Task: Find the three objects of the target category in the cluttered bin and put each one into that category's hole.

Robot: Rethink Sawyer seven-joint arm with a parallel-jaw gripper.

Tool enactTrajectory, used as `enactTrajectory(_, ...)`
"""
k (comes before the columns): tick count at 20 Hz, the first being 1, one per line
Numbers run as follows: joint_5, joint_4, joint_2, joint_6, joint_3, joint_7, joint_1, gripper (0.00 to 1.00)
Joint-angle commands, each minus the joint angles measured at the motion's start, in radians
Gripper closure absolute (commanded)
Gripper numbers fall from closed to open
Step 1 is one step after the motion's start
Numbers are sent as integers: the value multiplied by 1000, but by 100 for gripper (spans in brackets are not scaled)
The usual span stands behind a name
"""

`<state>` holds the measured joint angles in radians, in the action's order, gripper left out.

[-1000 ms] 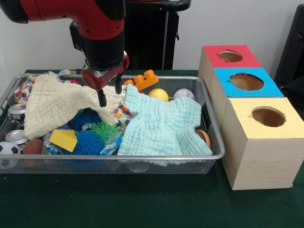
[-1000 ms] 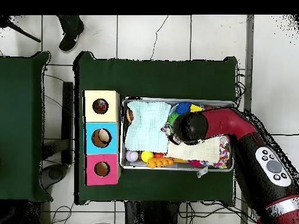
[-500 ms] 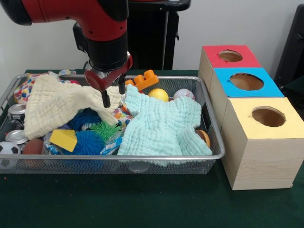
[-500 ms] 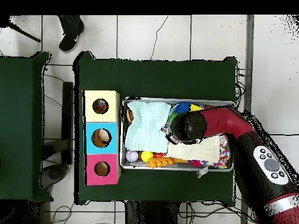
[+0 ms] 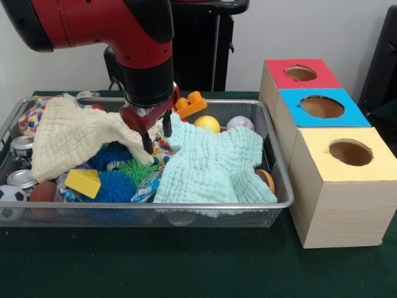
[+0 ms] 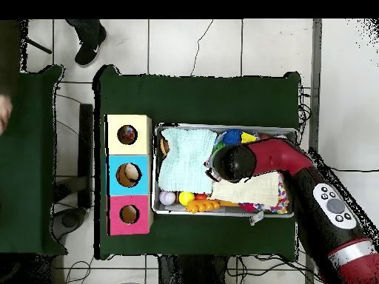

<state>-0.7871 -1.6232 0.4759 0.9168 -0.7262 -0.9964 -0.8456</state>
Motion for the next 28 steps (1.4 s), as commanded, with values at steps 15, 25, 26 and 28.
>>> enactTrajectory(15, 91, -135, 86, -40, -47, -11, 28, 0)
enactTrajectory(25, 113, -110, 98, -57, -6, 23, 75, 0)
enactTrajectory(26, 93, -98, 89, -64, 5, 36, 78, 0)
enactTrajectory(28, 74, -73, 78, -66, 13, 64, 73, 0)
